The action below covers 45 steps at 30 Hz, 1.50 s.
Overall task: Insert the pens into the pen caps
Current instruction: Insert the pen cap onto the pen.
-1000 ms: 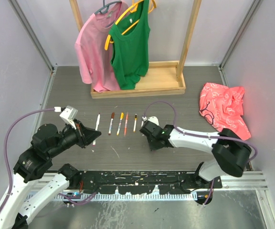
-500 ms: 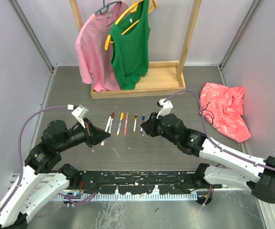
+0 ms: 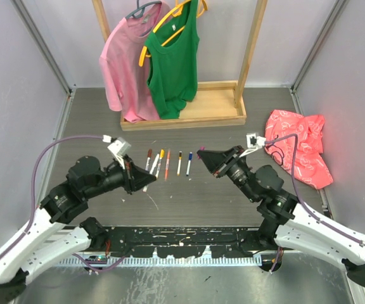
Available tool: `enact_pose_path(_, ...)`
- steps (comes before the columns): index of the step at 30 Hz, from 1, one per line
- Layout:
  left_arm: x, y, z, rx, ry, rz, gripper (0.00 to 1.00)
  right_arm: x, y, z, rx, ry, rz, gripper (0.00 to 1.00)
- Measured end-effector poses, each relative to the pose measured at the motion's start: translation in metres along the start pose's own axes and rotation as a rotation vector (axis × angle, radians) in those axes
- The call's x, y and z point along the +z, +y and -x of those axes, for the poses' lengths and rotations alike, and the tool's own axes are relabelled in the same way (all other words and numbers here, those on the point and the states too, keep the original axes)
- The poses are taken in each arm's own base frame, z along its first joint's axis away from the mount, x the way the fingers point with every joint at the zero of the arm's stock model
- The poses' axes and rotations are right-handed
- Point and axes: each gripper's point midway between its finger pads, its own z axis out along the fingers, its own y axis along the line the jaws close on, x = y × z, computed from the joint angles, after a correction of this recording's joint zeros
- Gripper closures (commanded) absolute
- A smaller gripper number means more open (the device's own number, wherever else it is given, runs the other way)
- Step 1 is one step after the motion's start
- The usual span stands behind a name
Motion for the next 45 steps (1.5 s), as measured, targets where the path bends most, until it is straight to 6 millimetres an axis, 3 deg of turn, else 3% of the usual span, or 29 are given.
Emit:
enact_pose_path(5,0.02,-0.04,-0.028,0.116,0.072,-0.063,1.0,-0.018,0.015,0.025,0.05,-0.093,0.079,1.0)
enact_pose_path(6,0.024,-0.038,-0.028,0.129,0.064,-0.042,1.0,-0.021,0.017,0.028,0.059,-0.108,0.094,1.0)
enact_pose_path(7,0.026,-0.056,-0.04,0.164,0.089,-0.088,1.0,-0.025,0.018,0.03,0.067,-0.122,0.111,0.99)
enact_pose_path(9,0.033,-0.063,-0.047,0.191,0.099,-0.087,1.0,-0.031,0.02,0.034,0.084,-0.15,0.14,0.99)
enact_pose_path(18,0.046,-0.07,-0.029,0.188,0.009,-0.073,1.0,-0.037,0.025,0.023,0.122,-0.155,0.242,1.0)
enact_pose_path(28,0.048,-0.071,-0.026,0.186,-0.009,-0.075,1.0,-0.022,0.046,0.013,0.195,-0.124,0.345,1.0)
enact_pose_path(37,0.044,-0.068,-0.023,0.18,-0.037,-0.07,1.0,-0.009,0.042,-0.009,0.203,-0.052,0.336,1.0)
enact_pose_path(45,0.043,-0.068,-0.023,0.179,-0.041,-0.067,1.0,-0.01,0.047,-0.006,0.213,-0.057,0.355,1.0)
